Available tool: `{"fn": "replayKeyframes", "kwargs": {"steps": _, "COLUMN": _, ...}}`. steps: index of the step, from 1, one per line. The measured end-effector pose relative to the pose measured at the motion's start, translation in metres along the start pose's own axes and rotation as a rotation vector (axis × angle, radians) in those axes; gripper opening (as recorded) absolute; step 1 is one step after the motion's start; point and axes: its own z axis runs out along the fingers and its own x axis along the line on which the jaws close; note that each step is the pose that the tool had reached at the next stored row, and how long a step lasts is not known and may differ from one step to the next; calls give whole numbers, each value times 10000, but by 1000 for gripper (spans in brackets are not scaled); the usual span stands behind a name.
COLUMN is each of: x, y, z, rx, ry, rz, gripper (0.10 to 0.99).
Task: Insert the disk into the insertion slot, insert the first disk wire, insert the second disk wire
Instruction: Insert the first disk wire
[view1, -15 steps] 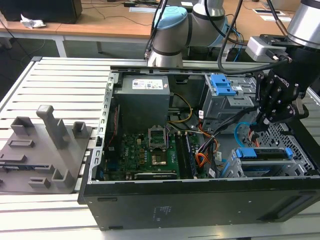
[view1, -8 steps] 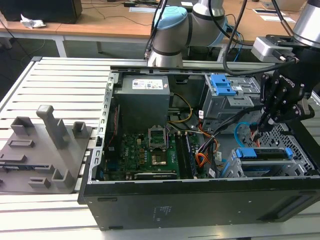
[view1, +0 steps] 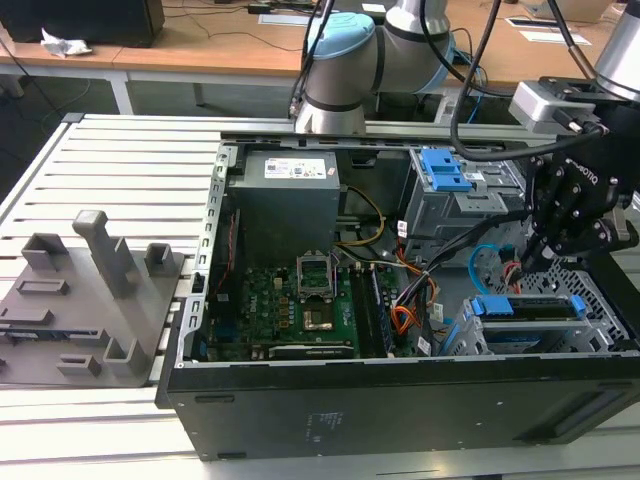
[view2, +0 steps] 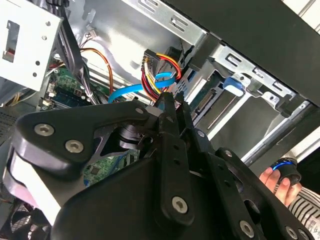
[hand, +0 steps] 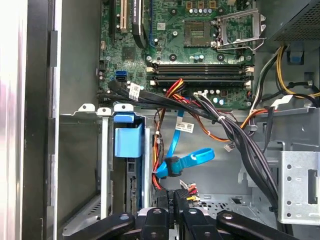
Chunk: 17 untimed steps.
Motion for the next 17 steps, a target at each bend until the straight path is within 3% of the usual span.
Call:
{"fn": "replayKeyframes", "kwargs": {"steps": 3, "x": 51, "y": 0, "z": 5, "rx": 0, "ry": -1, "rz": 0, "gripper": 176}}
{"fn": "replayKeyframes", "kwargs": {"steps": 7, "x": 184, "y": 0, "z": 16, "rx": 0, "ry": -2, "rz": 0, "gripper": 176}}
{"fn": "replayKeyframes", "kwargs": {"steps": 10, "x": 241, "y": 1, "z": 21, "rx": 0, "ry": -62, "rz": -2, "gripper": 176}}
{"fn": "replayKeyframes", "kwargs": {"steps": 11, "x": 268, "y": 1, "z": 22, "rx": 1, "ry": -102, "rz": -4, "gripper": 176}}
{"fn": "replayKeyframes", "kwargs": {"steps": 13, "x": 352, "y": 0, "z": 30, "rx": 1, "ry": -271, "rz": -11, "gripper": 176}}
{"fn": "replayKeyframes", "kwargs": {"steps": 14, "x": 395, "y": 1, "z": 34, "rx": 3, "ry": -483, "rz": -19, "gripper": 176}}
{"fn": "replayKeyframes", "kwargs": {"steps": 15, "x": 410, "y": 0, "z": 35, "rx": 3, "ry": -601, "rz": -23, "gripper": 176}}
{"fn": "replayKeyframes", "kwargs": {"steps": 17, "x": 412, "y": 0, "z": 35, "rx": 3, "ry": -629, "rz": -24, "gripper": 176}}
